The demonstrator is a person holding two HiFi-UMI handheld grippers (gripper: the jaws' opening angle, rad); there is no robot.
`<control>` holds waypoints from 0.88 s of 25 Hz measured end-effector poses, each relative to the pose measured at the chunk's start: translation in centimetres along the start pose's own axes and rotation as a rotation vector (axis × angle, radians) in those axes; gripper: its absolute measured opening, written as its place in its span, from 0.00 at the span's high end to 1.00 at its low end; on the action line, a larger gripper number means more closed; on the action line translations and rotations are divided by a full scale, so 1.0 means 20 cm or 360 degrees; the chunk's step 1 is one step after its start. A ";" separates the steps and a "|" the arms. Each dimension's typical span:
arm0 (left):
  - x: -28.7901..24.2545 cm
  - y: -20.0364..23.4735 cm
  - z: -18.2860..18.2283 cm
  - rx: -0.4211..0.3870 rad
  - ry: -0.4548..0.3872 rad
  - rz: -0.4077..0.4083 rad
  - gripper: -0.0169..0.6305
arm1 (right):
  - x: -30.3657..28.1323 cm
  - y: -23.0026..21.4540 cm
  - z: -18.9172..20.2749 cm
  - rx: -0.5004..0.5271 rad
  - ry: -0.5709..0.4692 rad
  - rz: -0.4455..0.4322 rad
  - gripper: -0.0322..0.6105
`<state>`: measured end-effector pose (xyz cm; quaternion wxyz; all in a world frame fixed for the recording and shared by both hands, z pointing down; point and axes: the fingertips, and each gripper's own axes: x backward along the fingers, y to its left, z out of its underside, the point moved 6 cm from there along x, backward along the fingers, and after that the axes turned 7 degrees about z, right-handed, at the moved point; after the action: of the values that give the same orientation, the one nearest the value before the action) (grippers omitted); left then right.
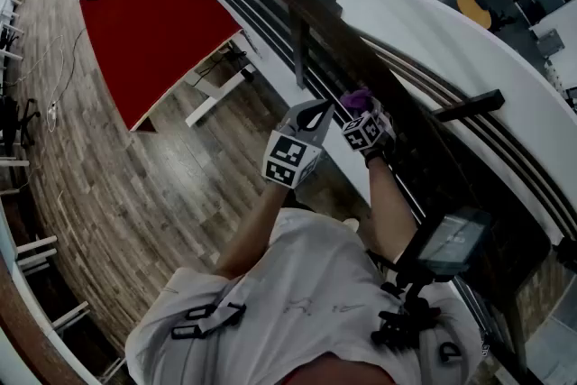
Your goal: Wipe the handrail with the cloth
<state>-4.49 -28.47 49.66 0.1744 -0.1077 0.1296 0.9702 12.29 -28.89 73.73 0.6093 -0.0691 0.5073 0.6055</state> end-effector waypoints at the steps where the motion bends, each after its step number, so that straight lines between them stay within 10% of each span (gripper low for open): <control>1: -0.01 -0.02 0.00 -0.0008 0.0005 0.0005 0.97 | 0.01 0.00 0.02 -0.0002 0.0003 0.0002 0.80; 22: -0.29 -0.58 0.10 -0.0163 0.0182 0.0397 0.97 | 0.36 -0.02 0.58 -0.0087 0.0112 0.0128 0.80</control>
<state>4.74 -19.19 50.54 0.0392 -0.1545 0.1019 0.9819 16.97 -16.13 74.09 0.5643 -0.0866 0.5140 0.6403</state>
